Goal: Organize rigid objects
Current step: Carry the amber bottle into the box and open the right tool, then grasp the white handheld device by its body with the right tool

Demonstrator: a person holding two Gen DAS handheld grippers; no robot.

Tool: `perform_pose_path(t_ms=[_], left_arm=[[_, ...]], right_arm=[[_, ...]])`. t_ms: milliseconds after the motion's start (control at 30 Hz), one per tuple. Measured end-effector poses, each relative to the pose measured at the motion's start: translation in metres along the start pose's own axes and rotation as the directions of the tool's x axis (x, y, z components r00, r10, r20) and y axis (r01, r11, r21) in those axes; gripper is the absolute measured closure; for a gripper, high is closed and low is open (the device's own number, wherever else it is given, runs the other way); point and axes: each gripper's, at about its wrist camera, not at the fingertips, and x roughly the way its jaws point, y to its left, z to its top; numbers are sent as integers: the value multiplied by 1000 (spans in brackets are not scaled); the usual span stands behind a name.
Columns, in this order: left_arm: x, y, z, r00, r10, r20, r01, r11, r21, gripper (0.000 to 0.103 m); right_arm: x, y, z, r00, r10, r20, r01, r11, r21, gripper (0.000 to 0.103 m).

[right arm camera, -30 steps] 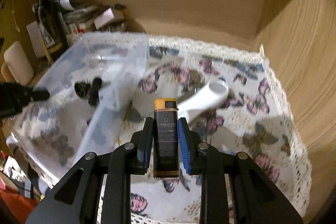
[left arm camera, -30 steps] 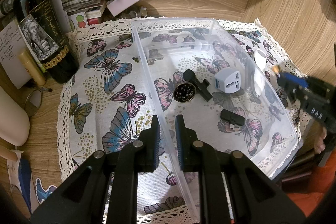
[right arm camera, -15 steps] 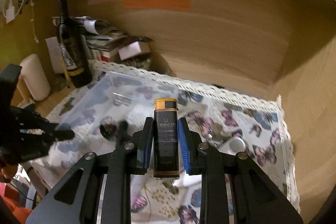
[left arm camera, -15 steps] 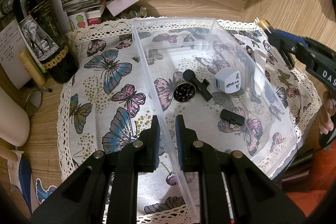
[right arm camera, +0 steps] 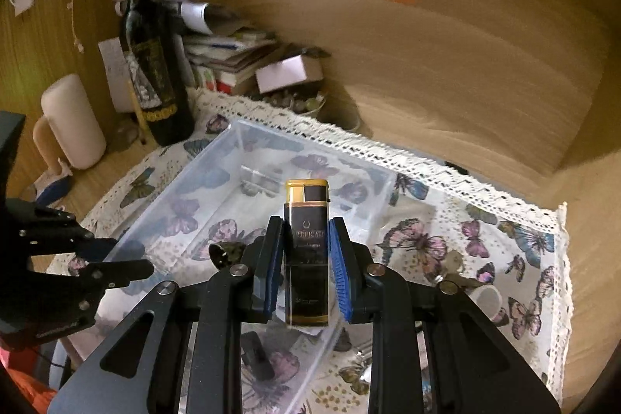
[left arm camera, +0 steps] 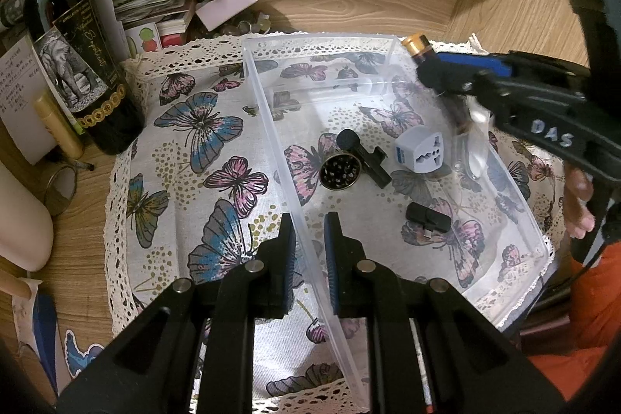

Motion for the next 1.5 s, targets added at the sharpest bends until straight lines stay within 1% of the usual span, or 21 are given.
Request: perform_pose_path(t_ms=[200, 333, 567, 633, 767, 867, 1000, 1067, 1133, 1233, 1300, 1433, 1467, 1500], left_arm=[[0, 0, 0, 1000, -7, 2, 7, 1000, 0, 88], [0, 1, 1, 1000, -8, 1, 8, 1000, 1, 88], [-1, 1, 1, 1000, -7, 2, 7, 1000, 1, 88], [-1, 1, 0, 1000, -8, 1, 8, 1000, 1, 88], [-1, 1, 0, 1000, -9, 1, 9, 1000, 2, 88], [-1, 1, 0, 1000, -9, 1, 9, 1000, 2, 88], [-1, 1, 0, 1000, -9, 1, 9, 1000, 1, 88], [-1, 1, 1, 1000, -9, 1, 9, 1000, 1, 88], [-1, 1, 1, 1000, -8, 1, 8, 1000, 3, 88], [-1, 1, 0, 1000, -9, 1, 9, 1000, 2, 88], [-1, 1, 0, 1000, -8, 1, 8, 1000, 2, 88], [-1, 2, 0, 1000, -7, -1, 7, 1000, 3, 88], [-1, 2, 0, 1000, -8, -1, 8, 1000, 2, 88], [-1, 2, 0, 1000, -8, -1, 8, 1000, 2, 88]], right_arm=[[19, 3, 1, 999, -1, -50, 0, 1000, -17, 82], [22, 1, 1, 998, 8, -58, -8, 1000, -11, 82], [3, -5, 1, 1000, -6, -8, 6, 1000, 13, 82], [-3, -9, 2, 1000, -15, 9, 15, 1000, 24, 80], [-24, -25, -1, 996, -74, 55, 71, 996, 60, 72], [-32, -37, -5, 991, -116, 64, 111, 990, 88, 68], [-33, -53, -17, 987, -158, 37, 153, 980, 124, 66], [-29, -61, -26, 985, -171, 9, 168, 976, 142, 64], [-23, -69, -37, 983, -184, -24, 185, 969, 163, 57], [-13, -79, -50, 978, -199, -65, 208, 959, 193, 55], [-5, -85, -59, 973, -209, -98, 225, 951, 212, 54], [17, -94, -73, 948, -264, -177, 298, 932, 208, 54], [20, -96, -76, 945, -269, -186, 306, 929, 211, 53], [20, -98, -79, 947, -267, -180, 303, 927, 219, 48]])
